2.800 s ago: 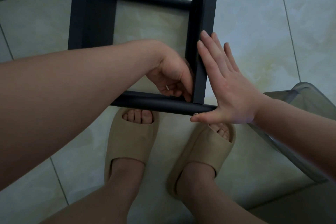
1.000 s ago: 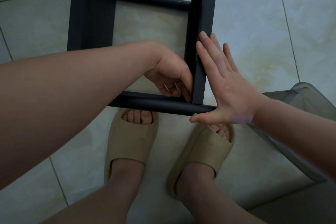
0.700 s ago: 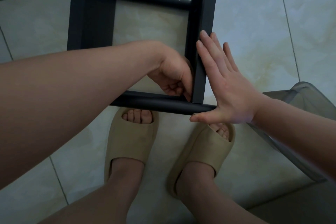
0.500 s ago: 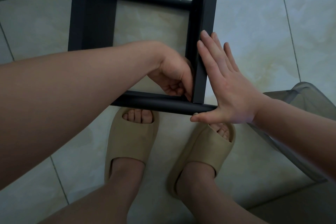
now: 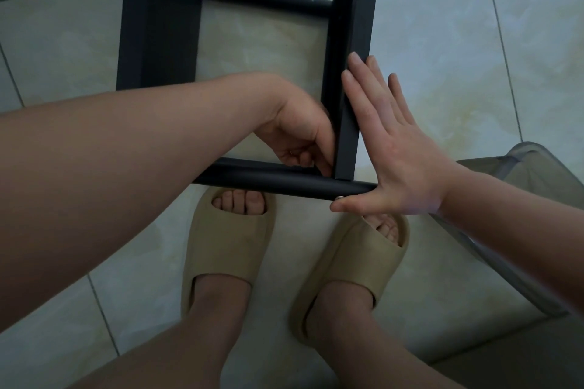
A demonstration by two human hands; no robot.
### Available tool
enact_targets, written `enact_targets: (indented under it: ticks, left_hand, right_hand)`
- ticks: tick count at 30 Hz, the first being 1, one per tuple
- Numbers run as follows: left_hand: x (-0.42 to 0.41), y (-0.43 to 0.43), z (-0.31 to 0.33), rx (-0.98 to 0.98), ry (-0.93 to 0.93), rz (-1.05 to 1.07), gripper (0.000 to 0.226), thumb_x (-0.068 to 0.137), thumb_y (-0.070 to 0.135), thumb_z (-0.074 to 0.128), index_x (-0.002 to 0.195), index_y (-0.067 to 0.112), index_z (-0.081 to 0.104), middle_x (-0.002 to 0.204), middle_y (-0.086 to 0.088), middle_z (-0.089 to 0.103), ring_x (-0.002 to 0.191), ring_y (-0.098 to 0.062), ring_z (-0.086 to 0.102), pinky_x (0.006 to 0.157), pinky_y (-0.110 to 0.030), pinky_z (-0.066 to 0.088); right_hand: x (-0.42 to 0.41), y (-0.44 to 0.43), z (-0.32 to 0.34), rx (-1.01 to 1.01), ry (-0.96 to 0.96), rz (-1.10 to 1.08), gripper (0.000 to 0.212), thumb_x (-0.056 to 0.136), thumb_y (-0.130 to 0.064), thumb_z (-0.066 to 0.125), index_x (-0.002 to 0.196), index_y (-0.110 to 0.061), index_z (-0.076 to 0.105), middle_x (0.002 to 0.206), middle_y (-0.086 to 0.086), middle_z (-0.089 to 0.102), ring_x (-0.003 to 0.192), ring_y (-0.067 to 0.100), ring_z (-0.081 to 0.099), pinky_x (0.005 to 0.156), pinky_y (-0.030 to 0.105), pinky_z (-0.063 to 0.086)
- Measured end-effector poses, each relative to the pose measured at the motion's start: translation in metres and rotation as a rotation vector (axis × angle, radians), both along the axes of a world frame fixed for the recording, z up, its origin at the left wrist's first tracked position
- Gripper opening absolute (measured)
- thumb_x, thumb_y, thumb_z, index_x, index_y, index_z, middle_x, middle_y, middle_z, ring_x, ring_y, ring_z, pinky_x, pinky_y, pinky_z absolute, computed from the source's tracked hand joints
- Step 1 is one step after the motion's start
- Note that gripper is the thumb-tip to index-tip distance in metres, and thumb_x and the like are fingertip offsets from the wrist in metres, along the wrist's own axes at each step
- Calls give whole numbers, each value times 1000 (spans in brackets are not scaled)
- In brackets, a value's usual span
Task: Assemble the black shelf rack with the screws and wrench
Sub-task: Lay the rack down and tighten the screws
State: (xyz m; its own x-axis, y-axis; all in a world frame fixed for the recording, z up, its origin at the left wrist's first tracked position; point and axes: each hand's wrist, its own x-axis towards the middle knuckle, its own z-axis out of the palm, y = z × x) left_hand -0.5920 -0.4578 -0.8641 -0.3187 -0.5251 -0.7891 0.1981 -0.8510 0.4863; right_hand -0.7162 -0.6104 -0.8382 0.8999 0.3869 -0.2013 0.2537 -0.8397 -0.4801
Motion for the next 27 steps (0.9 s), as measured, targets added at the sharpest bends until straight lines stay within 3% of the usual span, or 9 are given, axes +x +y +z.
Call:
enact_targets:
  ticks: [7,15,21,27]
  left_hand:
    - [2,-3,1,-17,-2,20,22,89,4,65,73,18,70,70,3,67,57,-5,45,54,-15,40]
    - [1,-1,-2,-23,6,34,33,90,2,63,65,19,74,70,4,67,58,-5,46,56,-15,42]
    - [4,1,-2,14,7,6,23,88,13,64,71,22,76,80,4,70,58,-5,46,59,-18,39]
    - [2,-3,-2,18,-1,-10,26,89,7,64,68,21,70,72,4,66,56,-5,41,56,-18,34]
  right_hand:
    - [0,0,1,-1,8,-2,134,75,-85,56,160,-1,-3,169,16,-10,155,30,-18,125,56,-6]
    - [0,0,1,8,7,-3,133,75,-84,56,160,-1,-2,169,16,-10,155,30,-17,125,56,-5]
    - [0,0,0,4,6,0,133,75,-85,55,160,-1,-3,169,16,-10,155,31,-17,125,57,-5]
    - [0,0,0,5,-1,1,133,75,-85,55,160,-1,-2,169,17,-9,155,32,-16,125,58,-4]
